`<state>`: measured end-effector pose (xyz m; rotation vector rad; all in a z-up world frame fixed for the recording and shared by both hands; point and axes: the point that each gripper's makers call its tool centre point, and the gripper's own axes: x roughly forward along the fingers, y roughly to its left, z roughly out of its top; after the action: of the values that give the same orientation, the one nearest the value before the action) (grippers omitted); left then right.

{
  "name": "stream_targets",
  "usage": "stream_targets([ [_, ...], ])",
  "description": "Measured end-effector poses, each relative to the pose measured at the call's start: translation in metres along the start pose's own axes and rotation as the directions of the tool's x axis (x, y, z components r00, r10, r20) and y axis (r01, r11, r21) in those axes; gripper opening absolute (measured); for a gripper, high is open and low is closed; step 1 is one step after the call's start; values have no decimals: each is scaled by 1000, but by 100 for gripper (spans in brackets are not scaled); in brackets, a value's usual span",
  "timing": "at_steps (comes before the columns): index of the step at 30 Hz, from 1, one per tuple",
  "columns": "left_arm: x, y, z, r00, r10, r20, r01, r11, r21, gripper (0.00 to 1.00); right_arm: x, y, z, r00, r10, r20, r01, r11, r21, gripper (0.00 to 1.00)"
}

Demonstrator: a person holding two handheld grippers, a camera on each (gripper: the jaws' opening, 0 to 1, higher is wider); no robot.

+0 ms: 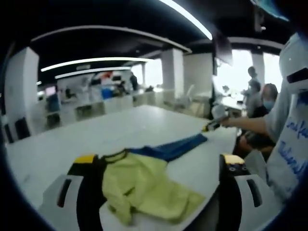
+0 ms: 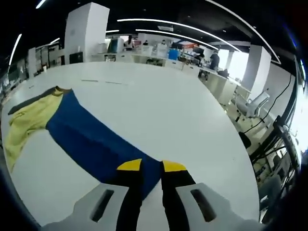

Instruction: Fold the garment on the visible template until the final outline fits inside the template.

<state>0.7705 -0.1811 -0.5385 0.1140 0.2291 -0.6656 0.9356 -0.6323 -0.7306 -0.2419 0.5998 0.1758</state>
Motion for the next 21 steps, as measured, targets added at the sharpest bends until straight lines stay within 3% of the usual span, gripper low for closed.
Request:
stream_targets([
  [8, -1, -2, 0, 1000, -12, -1, 12, 1000, 5, 100, -6, 25, -1, 999, 41, 6, -41, 999, -13, 29],
  [21, -5, -5, 1, 1000, -23, 9, 22, 1000, 13, 100, -14, 61, 11, 992, 114, 54, -111, 992, -62, 68],
])
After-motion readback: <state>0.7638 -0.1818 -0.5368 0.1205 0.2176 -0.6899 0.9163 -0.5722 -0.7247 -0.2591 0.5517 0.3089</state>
